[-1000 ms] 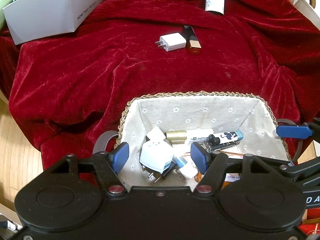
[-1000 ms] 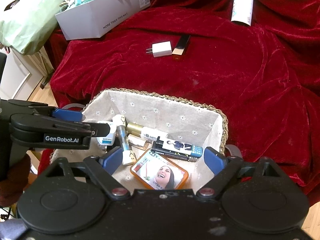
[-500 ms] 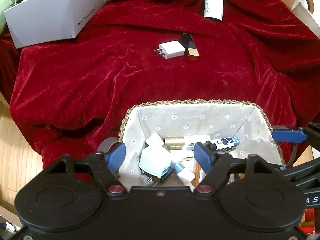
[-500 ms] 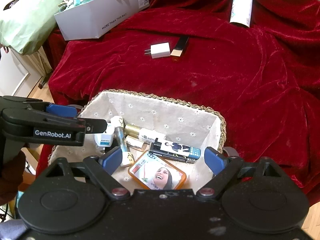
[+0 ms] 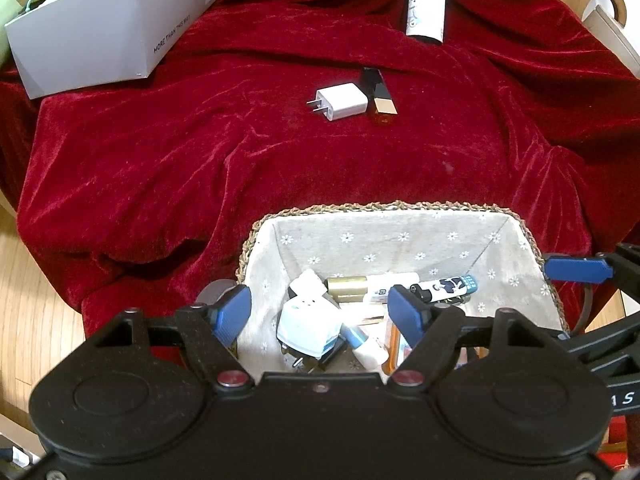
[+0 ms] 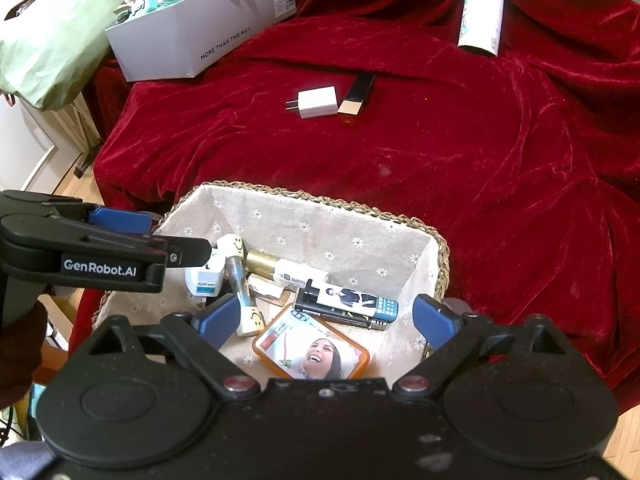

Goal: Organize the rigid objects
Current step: 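Withdraw both open tools from the basket toward the remaining items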

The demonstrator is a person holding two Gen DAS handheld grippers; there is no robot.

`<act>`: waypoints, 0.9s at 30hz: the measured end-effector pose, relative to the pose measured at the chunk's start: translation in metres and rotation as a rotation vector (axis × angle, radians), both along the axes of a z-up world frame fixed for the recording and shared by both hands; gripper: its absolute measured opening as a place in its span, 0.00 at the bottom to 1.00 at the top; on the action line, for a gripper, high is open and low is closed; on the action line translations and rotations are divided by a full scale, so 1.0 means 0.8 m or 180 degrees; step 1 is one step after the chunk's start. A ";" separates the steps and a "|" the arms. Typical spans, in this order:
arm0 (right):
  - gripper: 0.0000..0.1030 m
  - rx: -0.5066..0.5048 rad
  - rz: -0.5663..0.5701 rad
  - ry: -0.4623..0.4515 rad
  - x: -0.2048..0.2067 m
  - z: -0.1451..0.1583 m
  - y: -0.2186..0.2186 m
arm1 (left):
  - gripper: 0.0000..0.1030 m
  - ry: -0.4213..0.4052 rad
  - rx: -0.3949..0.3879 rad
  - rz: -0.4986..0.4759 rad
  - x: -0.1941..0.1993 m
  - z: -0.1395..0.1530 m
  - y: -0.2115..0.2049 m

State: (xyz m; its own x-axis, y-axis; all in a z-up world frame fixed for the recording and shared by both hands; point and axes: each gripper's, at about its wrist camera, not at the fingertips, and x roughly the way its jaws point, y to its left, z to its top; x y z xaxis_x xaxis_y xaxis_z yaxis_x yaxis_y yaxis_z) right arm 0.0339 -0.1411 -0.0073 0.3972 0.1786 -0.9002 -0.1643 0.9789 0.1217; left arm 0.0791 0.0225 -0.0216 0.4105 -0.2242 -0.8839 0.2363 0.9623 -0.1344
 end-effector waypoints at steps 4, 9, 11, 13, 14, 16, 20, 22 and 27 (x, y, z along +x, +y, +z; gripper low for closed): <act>0.91 -0.0001 -0.0014 -0.0014 0.000 0.001 0.000 | 0.68 -0.0017 -0.0013 0.0004 0.003 0.002 0.001; 0.92 -0.0007 -0.0021 -0.0085 0.001 0.007 0.000 | 0.69 -0.0066 -0.0035 0.0008 0.007 0.007 0.002; 0.93 -0.0041 -0.0026 -0.0137 0.002 0.009 -0.001 | 0.69 -0.0099 -0.0041 0.0007 0.010 0.009 0.002; 0.97 -0.0091 -0.0040 -0.0203 0.003 0.012 -0.001 | 0.69 -0.0134 -0.0042 0.0007 0.012 0.012 0.003; 0.97 -0.0113 -0.0048 -0.0236 0.004 0.013 -0.002 | 0.69 -0.0152 -0.0040 0.0010 0.014 0.013 0.003; 0.97 -0.0151 -0.0061 -0.0294 0.006 0.017 -0.003 | 0.69 -0.0190 -0.0040 0.0014 0.019 0.016 0.004; 1.00 -0.0225 -0.0145 -0.0452 0.011 0.024 -0.006 | 0.69 -0.0277 -0.0026 0.0024 0.029 0.022 0.004; 1.00 -0.0251 -0.0189 -0.0498 0.014 0.027 -0.008 | 0.69 -0.0325 -0.0021 0.0023 0.035 0.025 0.004; 1.00 -0.0364 -0.0279 -0.0728 0.021 0.036 -0.010 | 0.69 -0.0443 0.0005 0.0011 0.049 0.031 0.001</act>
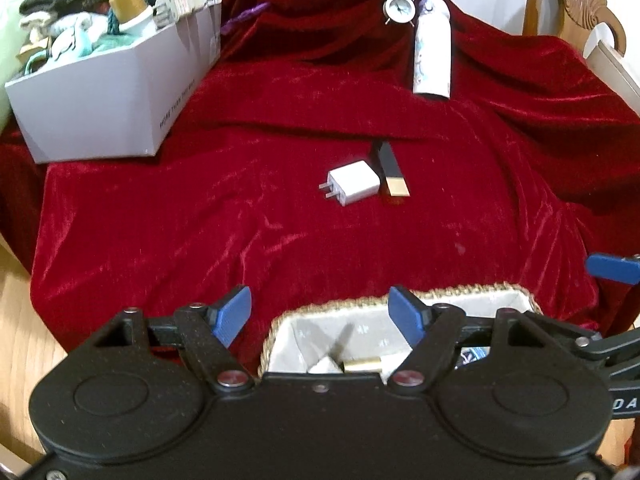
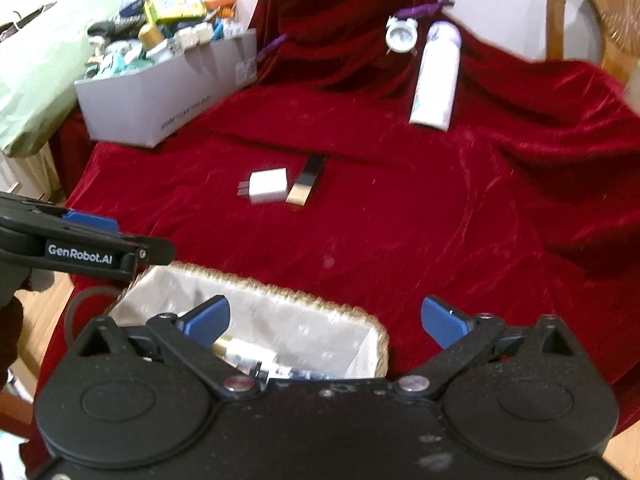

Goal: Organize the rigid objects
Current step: 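Withdraw both open tools from the basket toward the remaining items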

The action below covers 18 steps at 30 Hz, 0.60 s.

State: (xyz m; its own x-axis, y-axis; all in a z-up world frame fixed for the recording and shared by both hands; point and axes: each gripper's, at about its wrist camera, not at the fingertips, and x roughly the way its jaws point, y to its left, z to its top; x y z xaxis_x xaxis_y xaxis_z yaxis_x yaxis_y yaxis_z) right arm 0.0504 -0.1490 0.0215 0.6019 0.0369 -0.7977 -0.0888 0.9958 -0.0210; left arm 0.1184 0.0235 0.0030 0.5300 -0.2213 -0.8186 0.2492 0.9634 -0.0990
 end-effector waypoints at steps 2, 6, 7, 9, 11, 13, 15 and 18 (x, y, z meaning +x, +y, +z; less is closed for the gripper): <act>1.00 -0.0092 -0.0029 -0.0171 0.000 0.006 0.001 | 0.69 -0.0025 0.0006 -0.0008 0.005 0.000 -0.001; 1.00 -0.0313 -0.0111 -0.0510 0.001 0.016 0.003 | 0.69 -0.0050 0.0019 -0.0032 0.012 0.000 -0.004; 1.00 -0.0389 -0.0161 -0.0573 0.001 0.016 0.003 | 0.69 -0.0054 0.0020 -0.0035 0.015 -0.001 -0.006; 1.00 -0.0566 -0.0272 -0.0678 0.003 0.014 0.005 | 0.69 -0.0059 0.0014 -0.0044 0.019 -0.002 -0.008; 1.00 -0.0642 -0.0305 -0.0635 0.010 0.011 0.004 | 0.69 -0.0068 0.0005 -0.0045 0.024 -0.002 -0.010; 1.00 -0.0502 -0.0280 -0.0470 0.019 0.009 -0.004 | 0.69 -0.0084 -0.0001 -0.0047 0.030 -0.003 -0.013; 1.00 -0.0263 -0.0287 -0.0314 0.027 0.006 -0.014 | 0.69 -0.0098 0.0000 -0.0050 0.037 -0.004 -0.016; 1.00 -0.0137 -0.0358 -0.0220 0.035 0.001 -0.022 | 0.70 -0.0110 -0.0004 -0.0060 0.050 -0.008 -0.023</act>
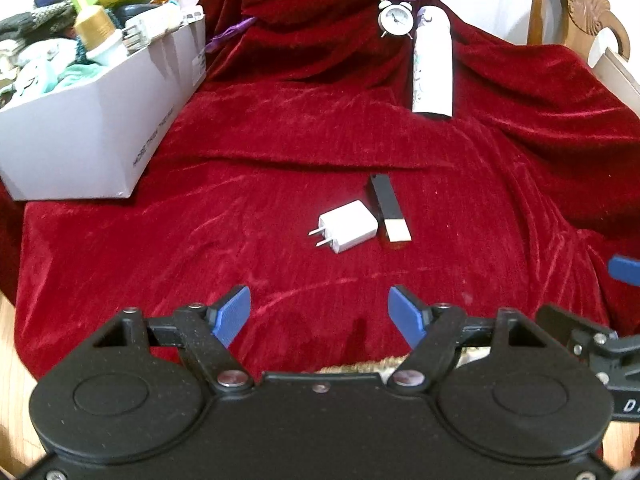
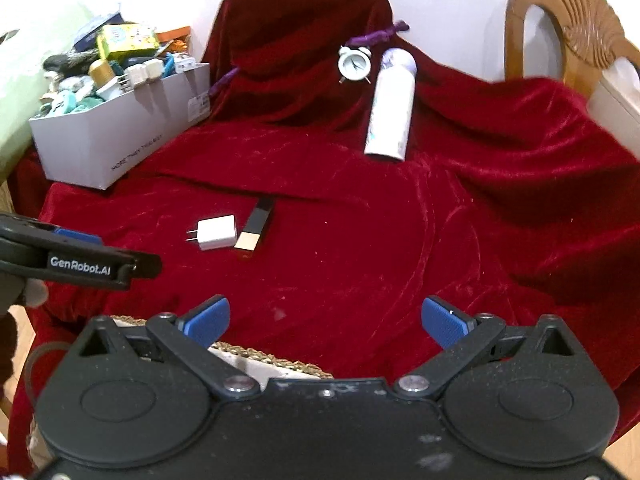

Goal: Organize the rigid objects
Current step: 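Withdraw both open tools from the basket toward the remaining items, then lower the left tool toward the white charger while the right tool approaches the USB stick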

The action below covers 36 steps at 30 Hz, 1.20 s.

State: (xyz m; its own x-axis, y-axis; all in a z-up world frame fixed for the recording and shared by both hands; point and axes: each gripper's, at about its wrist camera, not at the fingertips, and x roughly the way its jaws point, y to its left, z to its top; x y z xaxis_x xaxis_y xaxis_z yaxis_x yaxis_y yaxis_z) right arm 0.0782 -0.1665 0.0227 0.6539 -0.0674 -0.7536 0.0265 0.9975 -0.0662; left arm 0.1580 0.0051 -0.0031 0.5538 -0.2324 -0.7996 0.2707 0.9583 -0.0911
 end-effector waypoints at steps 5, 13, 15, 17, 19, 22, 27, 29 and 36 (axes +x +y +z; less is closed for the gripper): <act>1.00 -0.0071 -0.0041 0.0031 0.011 -0.009 0.000 | 0.71 -0.0006 0.0006 -0.0019 0.027 -0.010 -0.012; 1.00 0.0016 -0.0025 0.0160 0.023 -0.017 -0.002 | 0.71 0.0145 0.0080 -0.0089 0.062 -0.037 -0.034; 1.00 0.0023 0.0003 0.0183 0.024 -0.019 0.000 | 0.71 0.0214 0.0131 -0.0114 0.068 -0.045 -0.038; 1.00 0.0014 0.0025 0.0201 0.024 -0.020 0.001 | 0.71 0.0270 0.0166 -0.0135 0.071 -0.052 -0.040; 0.99 0.0017 0.0034 0.0219 0.025 -0.021 0.000 | 0.71 0.0299 0.0203 -0.0129 0.074 -0.056 -0.039; 1.00 0.0042 0.0034 0.0259 0.027 -0.023 -0.002 | 0.71 0.0316 0.0240 -0.0060 0.079 -0.058 -0.032; 1.00 0.0086 0.0030 0.0324 0.031 -0.026 -0.004 | 0.71 0.0332 0.0291 0.0054 0.092 -0.063 -0.017; 1.00 0.0087 0.0029 0.0332 0.032 -0.027 -0.004 | 0.71 0.0327 0.0332 0.0105 0.096 -0.065 -0.010; 1.00 0.0100 0.0027 0.0366 0.034 -0.029 -0.006 | 0.72 0.0311 0.0402 0.0442 0.114 -0.066 0.014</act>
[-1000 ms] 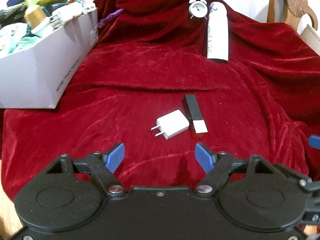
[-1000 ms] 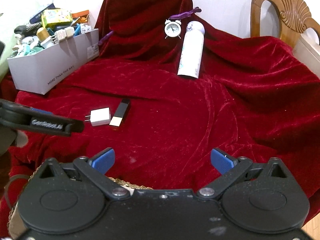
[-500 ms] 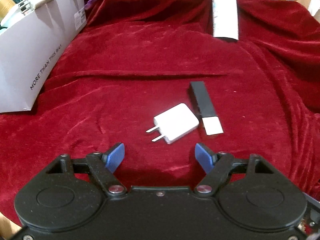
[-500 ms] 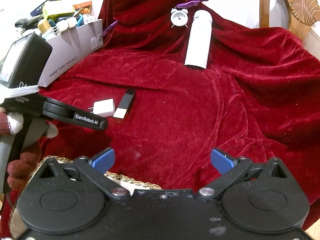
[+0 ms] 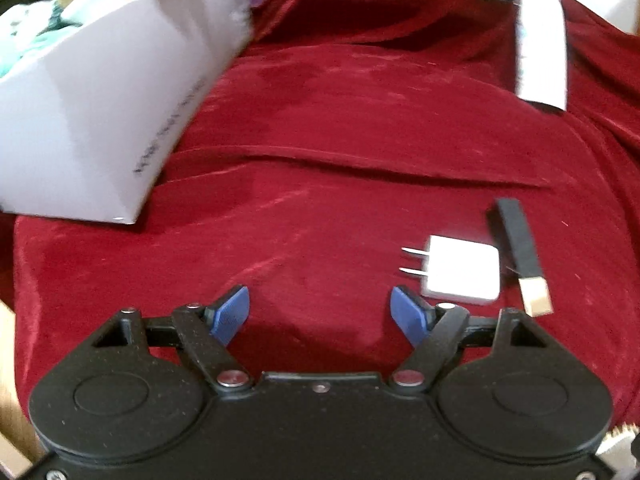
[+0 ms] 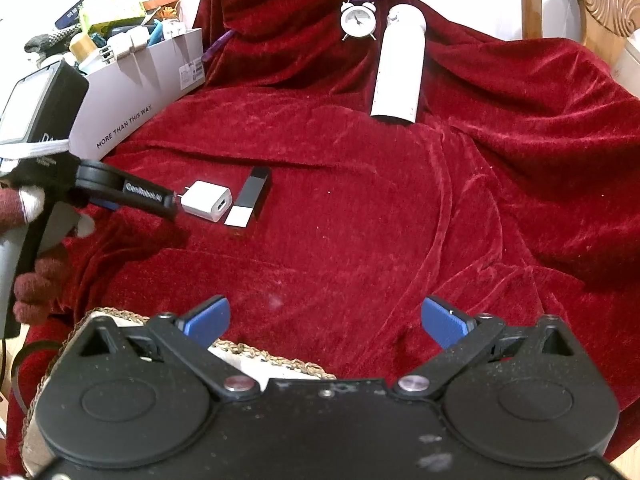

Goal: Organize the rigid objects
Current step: 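Lower the left tool toward the white charger while the right tool approaches the USB stick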

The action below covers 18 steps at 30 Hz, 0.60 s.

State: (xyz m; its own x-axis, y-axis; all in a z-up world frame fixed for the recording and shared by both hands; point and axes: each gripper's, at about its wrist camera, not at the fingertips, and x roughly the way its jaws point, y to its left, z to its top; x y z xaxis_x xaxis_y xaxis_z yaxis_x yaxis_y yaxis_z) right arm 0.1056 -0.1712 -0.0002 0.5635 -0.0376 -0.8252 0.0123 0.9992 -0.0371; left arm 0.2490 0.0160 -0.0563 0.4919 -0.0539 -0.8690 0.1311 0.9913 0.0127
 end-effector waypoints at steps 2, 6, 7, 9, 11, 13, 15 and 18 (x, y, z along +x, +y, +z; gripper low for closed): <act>1.00 0.0014 -0.0011 0.0012 0.001 -0.001 -0.001 | 0.71 0.0014 0.0015 0.0097 0.001 0.000 0.003; 1.00 0.0081 -0.0014 0.0037 0.003 -0.003 -0.002 | 0.71 -0.0095 -0.0016 0.0008 -0.014 0.008 -0.005; 1.00 0.0090 -0.0009 0.0046 0.004 -0.004 -0.001 | 0.71 -0.0118 -0.0063 -0.0056 -0.018 0.010 -0.008; 1.00 0.0097 0.0005 0.0057 0.006 -0.006 0.000 | 0.72 -0.0146 -0.0169 -0.0199 -0.023 0.013 -0.016; 1.00 0.0096 0.0016 0.0055 0.008 -0.007 0.001 | 0.72 -0.0149 -0.0208 -0.0290 -0.022 0.013 -0.027; 1.00 0.0100 0.0017 0.0062 0.009 -0.007 0.002 | 0.73 -0.0163 -0.0217 -0.0364 -0.018 0.012 -0.036; 1.00 0.0105 0.0012 0.0072 0.010 -0.007 0.002 | 0.73 -0.0145 -0.0220 -0.0422 -0.013 0.009 -0.044; 1.00 0.0106 0.0001 0.0071 0.010 -0.006 0.001 | 0.73 -0.0092 -0.0222 -0.0476 -0.009 0.004 -0.052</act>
State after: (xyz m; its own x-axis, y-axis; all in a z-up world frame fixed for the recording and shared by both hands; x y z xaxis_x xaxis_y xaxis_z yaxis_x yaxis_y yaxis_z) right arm 0.1137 -0.1706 -0.0052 0.5449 -0.0096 -0.8385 0.0115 0.9999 -0.0040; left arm 0.2420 -0.0253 -0.0527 0.4985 -0.1880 -0.8463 0.2778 0.9594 -0.0495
